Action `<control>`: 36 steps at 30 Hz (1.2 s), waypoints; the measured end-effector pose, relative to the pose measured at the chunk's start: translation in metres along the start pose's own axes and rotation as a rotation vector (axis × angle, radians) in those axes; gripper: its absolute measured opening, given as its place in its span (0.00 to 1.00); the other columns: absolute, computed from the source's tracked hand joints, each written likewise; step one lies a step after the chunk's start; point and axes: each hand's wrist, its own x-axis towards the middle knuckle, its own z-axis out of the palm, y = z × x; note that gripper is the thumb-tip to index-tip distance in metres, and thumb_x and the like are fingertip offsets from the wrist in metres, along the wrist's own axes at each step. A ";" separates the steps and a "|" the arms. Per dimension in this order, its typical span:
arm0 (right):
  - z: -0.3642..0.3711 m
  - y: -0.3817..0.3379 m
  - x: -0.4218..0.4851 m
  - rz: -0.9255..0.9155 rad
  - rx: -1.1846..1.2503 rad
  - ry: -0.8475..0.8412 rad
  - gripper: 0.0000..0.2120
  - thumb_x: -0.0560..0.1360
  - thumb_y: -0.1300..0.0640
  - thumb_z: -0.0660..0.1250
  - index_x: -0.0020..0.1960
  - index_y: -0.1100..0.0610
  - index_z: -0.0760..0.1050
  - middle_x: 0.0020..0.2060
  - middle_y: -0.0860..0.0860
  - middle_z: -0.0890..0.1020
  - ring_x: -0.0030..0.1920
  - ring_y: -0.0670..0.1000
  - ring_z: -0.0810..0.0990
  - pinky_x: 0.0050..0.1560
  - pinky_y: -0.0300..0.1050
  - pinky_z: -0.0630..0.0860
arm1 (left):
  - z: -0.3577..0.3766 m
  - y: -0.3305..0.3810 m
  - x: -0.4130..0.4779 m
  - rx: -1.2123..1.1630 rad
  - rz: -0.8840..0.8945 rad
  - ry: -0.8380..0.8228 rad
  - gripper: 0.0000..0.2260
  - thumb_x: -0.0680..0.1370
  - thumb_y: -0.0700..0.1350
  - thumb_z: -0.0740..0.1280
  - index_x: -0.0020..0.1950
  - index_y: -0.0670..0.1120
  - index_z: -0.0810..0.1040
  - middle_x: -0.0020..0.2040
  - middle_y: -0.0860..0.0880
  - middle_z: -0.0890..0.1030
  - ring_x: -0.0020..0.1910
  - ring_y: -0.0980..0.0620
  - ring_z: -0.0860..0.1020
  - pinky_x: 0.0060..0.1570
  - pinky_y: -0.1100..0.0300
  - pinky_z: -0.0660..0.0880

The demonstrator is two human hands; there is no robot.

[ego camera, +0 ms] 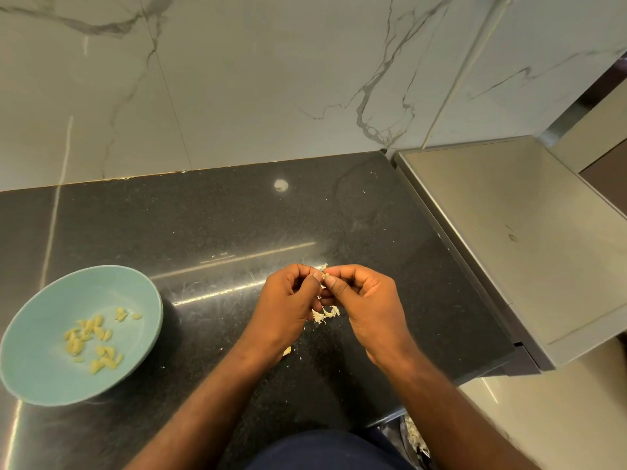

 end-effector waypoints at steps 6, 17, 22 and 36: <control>-0.002 -0.001 -0.002 0.006 0.063 0.025 0.05 0.79 0.64 0.68 0.52 0.60 0.82 0.43 0.57 0.86 0.44 0.55 0.86 0.46 0.48 0.83 | 0.003 0.000 0.001 0.013 -0.011 0.004 0.08 0.83 0.42 0.63 0.45 0.43 0.78 0.28 0.51 0.78 0.27 0.59 0.74 0.28 0.65 0.72; -0.010 -0.004 -0.001 0.034 0.170 0.128 0.06 0.80 0.64 0.65 0.53 0.59 0.80 0.40 0.51 0.84 0.40 0.49 0.81 0.42 0.43 0.81 | 0.006 -0.009 0.008 0.064 -0.068 0.114 0.07 0.81 0.44 0.65 0.44 0.43 0.78 0.36 0.47 0.80 0.30 0.58 0.77 0.33 0.58 0.74; -0.008 -0.002 -0.004 0.028 0.022 0.107 0.08 0.79 0.65 0.67 0.53 0.57 0.82 0.40 0.50 0.85 0.39 0.46 0.82 0.44 0.42 0.82 | 0.009 -0.005 0.010 0.031 -0.033 0.090 0.02 0.80 0.41 0.68 0.48 0.47 0.79 0.39 0.47 0.83 0.34 0.56 0.81 0.34 0.60 0.77; -0.008 -0.003 0.000 -0.095 -0.380 0.045 0.04 0.81 0.57 0.65 0.49 0.54 0.78 0.39 0.49 0.83 0.40 0.46 0.82 0.40 0.43 0.80 | 0.007 -0.001 0.008 -0.152 0.025 -0.019 0.03 0.79 0.40 0.69 0.48 0.43 0.83 0.40 0.45 0.85 0.38 0.50 0.84 0.36 0.60 0.79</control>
